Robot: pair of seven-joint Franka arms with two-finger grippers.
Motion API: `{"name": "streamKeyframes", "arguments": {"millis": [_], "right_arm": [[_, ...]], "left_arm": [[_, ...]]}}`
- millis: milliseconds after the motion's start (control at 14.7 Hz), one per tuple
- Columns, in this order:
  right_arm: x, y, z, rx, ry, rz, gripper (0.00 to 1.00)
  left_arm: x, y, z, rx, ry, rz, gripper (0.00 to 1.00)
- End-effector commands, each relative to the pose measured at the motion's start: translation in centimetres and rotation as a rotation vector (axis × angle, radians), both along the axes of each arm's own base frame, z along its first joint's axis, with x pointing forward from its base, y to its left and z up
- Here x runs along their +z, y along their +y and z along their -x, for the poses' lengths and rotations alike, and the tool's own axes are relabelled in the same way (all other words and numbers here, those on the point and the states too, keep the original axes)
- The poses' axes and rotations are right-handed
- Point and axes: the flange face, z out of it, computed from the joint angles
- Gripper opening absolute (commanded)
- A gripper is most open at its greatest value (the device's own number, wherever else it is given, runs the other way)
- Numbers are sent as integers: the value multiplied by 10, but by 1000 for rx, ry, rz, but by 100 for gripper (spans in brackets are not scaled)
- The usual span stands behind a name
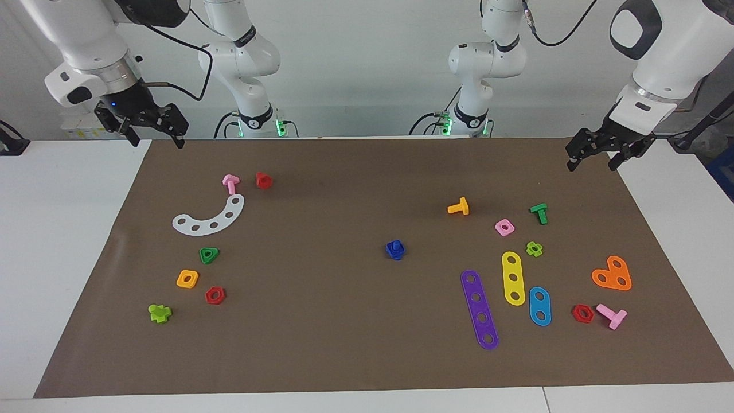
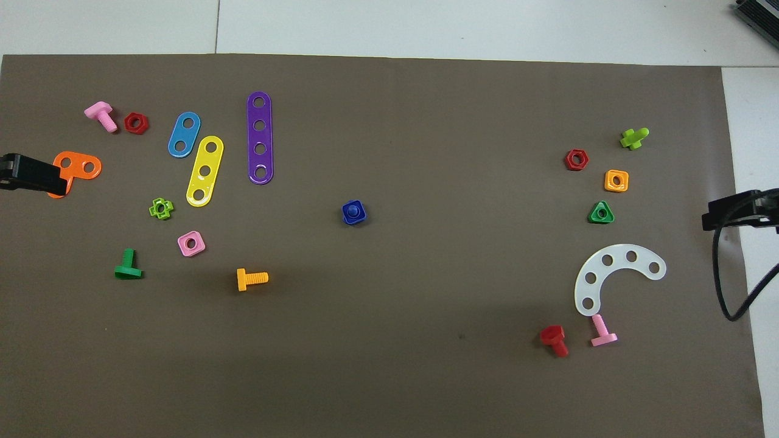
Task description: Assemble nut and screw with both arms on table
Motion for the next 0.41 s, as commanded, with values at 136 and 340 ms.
{"name": "streamKeyframes", "arguments": {"millis": [136,340], "right_arm": [[6,7,-5,3,-13,10,100],[6,6,-4,0,-21,10,100]], "left_arm": [[2,-5,-5,-15,20,-19,100],[0,-6,-6,-12,27,0,100]]}}
